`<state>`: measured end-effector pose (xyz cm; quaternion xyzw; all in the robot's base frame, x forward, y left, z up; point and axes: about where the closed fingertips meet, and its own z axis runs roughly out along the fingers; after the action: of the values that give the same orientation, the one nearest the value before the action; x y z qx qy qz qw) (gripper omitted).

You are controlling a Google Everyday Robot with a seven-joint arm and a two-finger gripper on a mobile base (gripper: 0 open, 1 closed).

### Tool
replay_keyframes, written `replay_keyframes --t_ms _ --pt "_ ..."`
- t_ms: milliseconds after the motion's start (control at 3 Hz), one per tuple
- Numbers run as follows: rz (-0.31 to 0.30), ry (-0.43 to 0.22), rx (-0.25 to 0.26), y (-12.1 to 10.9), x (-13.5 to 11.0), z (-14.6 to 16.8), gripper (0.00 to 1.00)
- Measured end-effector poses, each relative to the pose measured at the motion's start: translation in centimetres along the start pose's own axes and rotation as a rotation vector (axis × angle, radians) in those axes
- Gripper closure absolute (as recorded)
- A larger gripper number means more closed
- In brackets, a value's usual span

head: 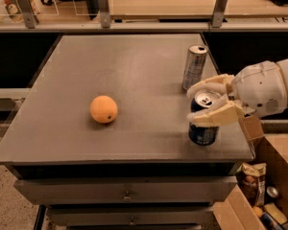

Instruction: Move pepsi can near orange

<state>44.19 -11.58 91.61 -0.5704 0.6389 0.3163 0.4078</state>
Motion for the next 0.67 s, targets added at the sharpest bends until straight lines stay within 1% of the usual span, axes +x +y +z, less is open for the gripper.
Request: replay_keyframes --t_ms 333,667 --pt "-0.001 -0.020 -0.012 -0.1 -2.1 -0.5 1.00" --pt "-0.023 -0.042 -0.049 -0.6 -4.3 0.0 1.00"
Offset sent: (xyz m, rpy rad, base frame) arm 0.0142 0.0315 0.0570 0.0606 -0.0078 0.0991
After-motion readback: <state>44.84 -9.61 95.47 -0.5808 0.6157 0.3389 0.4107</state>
